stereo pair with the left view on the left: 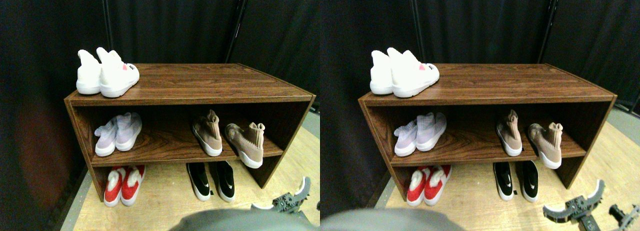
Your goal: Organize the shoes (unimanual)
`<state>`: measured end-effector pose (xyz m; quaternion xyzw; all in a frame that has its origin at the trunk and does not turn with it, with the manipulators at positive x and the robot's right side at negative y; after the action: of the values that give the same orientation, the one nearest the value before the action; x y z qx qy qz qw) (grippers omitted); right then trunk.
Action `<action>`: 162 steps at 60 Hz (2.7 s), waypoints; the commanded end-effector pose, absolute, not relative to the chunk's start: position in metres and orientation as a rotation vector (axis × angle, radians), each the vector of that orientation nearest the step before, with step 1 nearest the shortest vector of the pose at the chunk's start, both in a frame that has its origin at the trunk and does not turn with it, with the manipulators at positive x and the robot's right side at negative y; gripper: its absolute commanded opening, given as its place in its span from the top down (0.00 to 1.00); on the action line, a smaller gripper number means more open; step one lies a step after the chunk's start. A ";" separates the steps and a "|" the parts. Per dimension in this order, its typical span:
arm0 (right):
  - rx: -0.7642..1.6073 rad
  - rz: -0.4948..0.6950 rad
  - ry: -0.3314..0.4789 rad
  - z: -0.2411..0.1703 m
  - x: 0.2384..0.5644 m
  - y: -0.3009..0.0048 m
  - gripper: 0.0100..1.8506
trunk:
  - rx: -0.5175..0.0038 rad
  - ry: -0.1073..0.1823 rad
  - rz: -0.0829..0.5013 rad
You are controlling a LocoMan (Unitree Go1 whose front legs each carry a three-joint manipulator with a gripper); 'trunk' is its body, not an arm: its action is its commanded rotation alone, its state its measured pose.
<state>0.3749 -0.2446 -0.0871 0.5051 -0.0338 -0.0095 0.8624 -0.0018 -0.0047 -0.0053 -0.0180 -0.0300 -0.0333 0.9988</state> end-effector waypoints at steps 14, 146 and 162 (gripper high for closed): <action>1.066 -0.019 -0.096 -0.078 0.408 -0.250 0.09 | -0.057 -0.057 -0.065; 1.085 -0.107 -0.404 -0.043 0.413 -0.331 0.97 | -0.058 -0.059 -0.046; 1.064 -0.170 -0.383 -0.050 0.455 -0.345 0.97 | -0.061 -0.054 -0.036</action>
<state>0.4452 -0.3419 -0.0505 0.5235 -0.1888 -0.0950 0.8254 -0.0021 -0.0024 -0.0042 -0.0244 -0.0329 -0.0233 0.9989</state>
